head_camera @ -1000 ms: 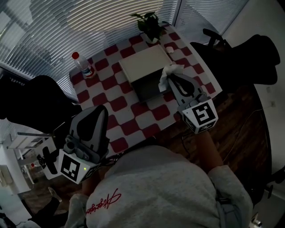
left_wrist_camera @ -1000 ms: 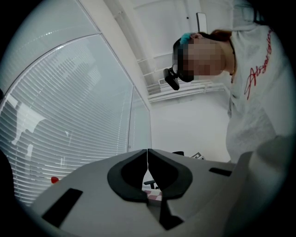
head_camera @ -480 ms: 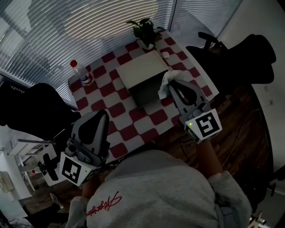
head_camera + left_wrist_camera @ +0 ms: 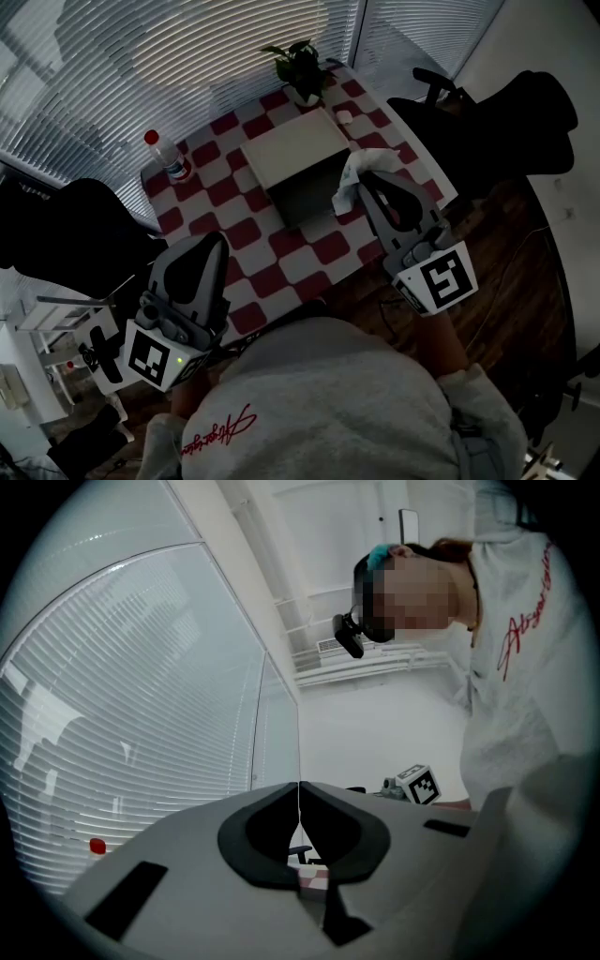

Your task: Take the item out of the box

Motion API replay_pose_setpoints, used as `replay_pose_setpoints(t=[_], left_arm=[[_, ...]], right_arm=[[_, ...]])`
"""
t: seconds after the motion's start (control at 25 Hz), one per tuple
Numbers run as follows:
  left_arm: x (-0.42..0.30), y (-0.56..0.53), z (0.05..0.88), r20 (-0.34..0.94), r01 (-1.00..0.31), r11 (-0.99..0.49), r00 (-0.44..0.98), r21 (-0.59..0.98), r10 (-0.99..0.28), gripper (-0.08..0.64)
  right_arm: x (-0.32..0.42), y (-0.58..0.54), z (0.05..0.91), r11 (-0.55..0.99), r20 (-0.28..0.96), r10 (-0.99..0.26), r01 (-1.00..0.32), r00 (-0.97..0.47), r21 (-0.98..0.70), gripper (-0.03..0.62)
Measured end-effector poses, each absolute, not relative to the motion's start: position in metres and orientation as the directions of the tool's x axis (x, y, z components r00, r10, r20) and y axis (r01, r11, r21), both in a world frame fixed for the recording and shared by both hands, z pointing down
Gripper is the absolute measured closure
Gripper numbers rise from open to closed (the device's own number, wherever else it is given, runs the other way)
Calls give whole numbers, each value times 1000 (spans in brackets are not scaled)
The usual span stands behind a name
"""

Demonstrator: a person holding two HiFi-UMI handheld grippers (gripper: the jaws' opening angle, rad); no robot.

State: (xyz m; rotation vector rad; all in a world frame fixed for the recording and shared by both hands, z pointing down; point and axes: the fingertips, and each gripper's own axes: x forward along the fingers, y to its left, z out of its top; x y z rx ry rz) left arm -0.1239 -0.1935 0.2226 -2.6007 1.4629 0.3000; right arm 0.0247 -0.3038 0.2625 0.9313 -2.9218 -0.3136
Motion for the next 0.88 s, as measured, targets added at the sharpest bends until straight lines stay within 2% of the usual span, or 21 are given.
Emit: replay_pose_setpoints(t=[0.88], left_arm=[[-116, -201, 220, -245, -844, -535, 526, -36, -814, 543]], right_arm=[[40, -280, 220, 794, -105, -562, -570, -821, 211, 552]])
